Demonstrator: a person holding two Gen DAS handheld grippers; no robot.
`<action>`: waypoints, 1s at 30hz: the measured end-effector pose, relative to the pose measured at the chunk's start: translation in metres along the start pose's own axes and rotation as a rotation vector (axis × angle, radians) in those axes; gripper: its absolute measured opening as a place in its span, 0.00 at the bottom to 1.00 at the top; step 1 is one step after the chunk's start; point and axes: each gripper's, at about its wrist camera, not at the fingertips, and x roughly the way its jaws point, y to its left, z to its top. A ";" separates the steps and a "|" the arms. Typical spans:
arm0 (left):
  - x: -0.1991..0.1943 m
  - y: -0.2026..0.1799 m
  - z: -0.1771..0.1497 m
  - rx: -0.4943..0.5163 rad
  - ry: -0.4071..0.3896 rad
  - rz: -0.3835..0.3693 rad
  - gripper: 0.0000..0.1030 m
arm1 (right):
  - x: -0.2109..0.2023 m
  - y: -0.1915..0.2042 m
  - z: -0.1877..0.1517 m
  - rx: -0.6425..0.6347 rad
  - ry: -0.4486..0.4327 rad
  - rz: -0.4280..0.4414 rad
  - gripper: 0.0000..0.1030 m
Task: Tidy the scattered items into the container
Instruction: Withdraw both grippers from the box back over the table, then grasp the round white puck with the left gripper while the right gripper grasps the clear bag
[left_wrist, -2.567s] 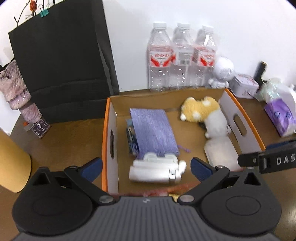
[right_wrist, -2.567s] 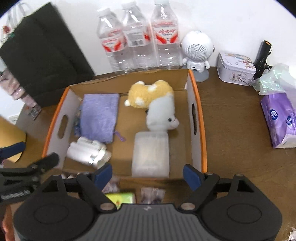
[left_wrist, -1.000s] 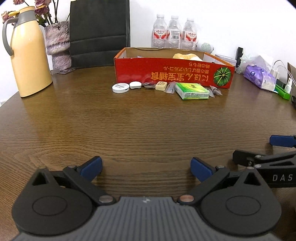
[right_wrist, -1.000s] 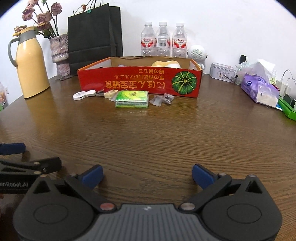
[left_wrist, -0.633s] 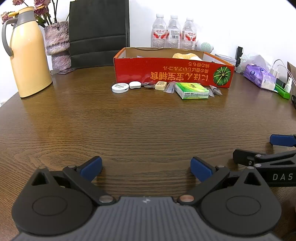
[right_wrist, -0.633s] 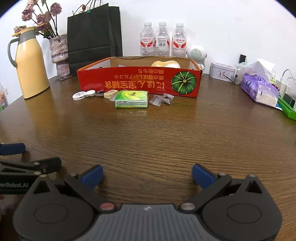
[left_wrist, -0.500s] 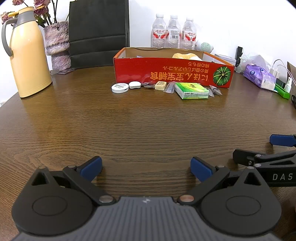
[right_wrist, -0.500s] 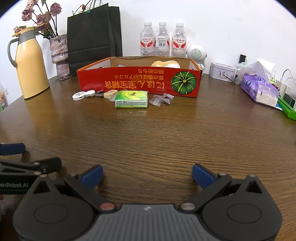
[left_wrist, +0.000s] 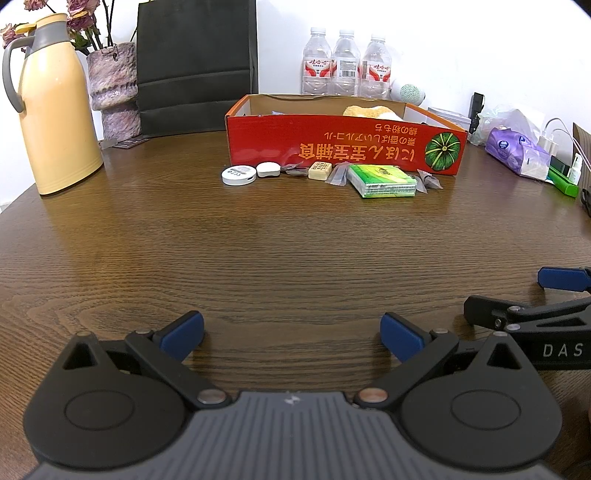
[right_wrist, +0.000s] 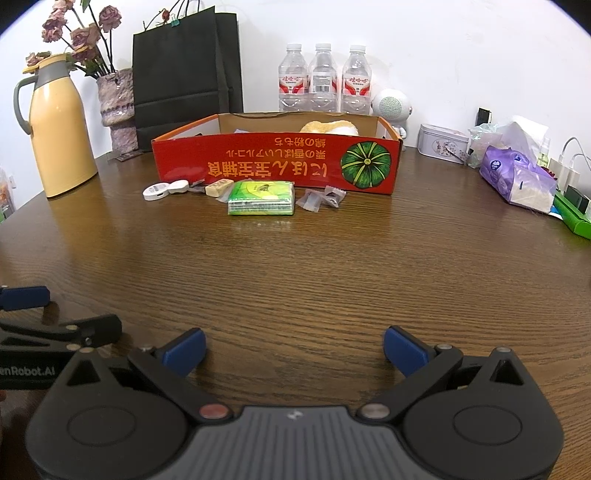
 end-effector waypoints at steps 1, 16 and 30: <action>0.000 0.000 0.000 0.001 0.000 -0.002 1.00 | 0.000 0.000 0.000 0.001 0.000 -0.001 1.00; 0.004 0.000 0.004 0.029 -0.009 -0.043 1.00 | 0.005 0.000 0.004 0.010 -0.005 -0.008 1.00; 0.121 0.079 0.128 0.047 -0.078 -0.114 0.99 | 0.090 -0.052 0.117 0.082 -0.108 -0.005 0.44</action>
